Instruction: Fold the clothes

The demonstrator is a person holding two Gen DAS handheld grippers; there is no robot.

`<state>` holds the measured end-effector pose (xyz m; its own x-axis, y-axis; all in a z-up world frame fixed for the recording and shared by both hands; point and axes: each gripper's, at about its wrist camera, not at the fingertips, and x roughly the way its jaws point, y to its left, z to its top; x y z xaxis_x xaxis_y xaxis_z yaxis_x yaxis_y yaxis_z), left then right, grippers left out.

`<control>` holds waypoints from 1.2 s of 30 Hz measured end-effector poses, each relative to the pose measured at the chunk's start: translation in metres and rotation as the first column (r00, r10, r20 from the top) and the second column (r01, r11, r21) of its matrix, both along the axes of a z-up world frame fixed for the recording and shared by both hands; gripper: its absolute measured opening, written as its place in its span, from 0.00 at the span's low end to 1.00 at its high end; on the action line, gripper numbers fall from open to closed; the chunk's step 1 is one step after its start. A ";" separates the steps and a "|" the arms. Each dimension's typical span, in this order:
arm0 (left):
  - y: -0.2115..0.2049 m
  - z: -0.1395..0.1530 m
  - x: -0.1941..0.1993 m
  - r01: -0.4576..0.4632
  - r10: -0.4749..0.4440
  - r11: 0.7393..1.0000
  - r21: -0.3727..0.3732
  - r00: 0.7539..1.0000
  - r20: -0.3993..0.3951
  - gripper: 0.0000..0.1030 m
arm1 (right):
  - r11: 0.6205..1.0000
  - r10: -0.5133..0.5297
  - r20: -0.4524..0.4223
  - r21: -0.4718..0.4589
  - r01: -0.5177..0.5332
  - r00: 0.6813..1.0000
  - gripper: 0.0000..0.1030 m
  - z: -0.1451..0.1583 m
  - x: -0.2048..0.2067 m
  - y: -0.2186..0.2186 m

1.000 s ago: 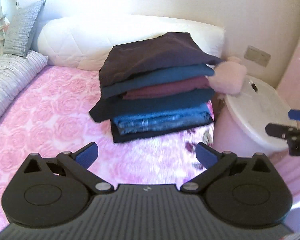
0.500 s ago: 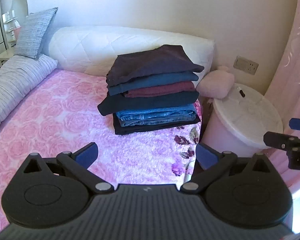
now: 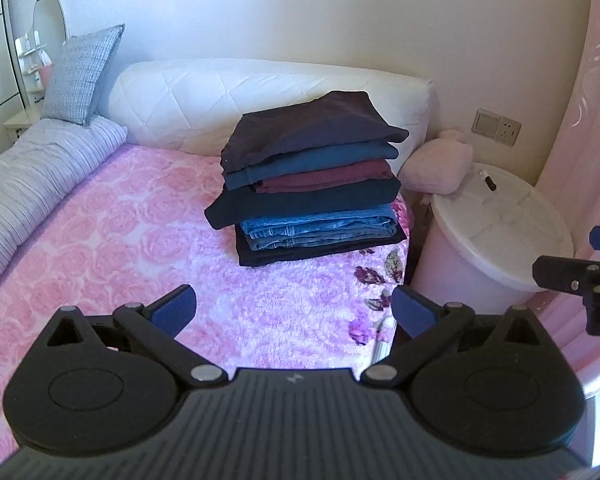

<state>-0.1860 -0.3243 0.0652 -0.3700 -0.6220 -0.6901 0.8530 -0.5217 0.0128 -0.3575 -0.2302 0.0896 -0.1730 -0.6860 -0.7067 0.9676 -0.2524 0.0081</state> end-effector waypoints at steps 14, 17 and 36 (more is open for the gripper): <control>0.008 0.001 -0.004 0.022 -0.022 1.000 -0.003 1.000 0.005 0.99 | 0.999 -0.007 -0.002 0.032 0.008 1.000 0.87 -0.004 0.007 0.002; 0.008 0.000 -0.006 0.024 -0.023 1.000 -0.007 1.000 0.012 0.99 | 1.000 -0.004 -0.004 0.029 0.004 1.000 0.87 -0.004 0.007 0.002; 0.003 -0.003 -0.007 0.023 -0.023 1.000 -0.015 1.000 0.010 0.99 | 1.000 -0.005 -0.014 0.030 0.006 1.000 0.87 -0.006 0.007 -0.002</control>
<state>-0.1928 -0.3216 0.0624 -0.3775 -0.6236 -0.6845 0.8406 -0.5409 0.0293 -0.3500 -0.2322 0.0832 -0.1868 -0.6636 -0.7244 0.9662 -0.2576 -0.0131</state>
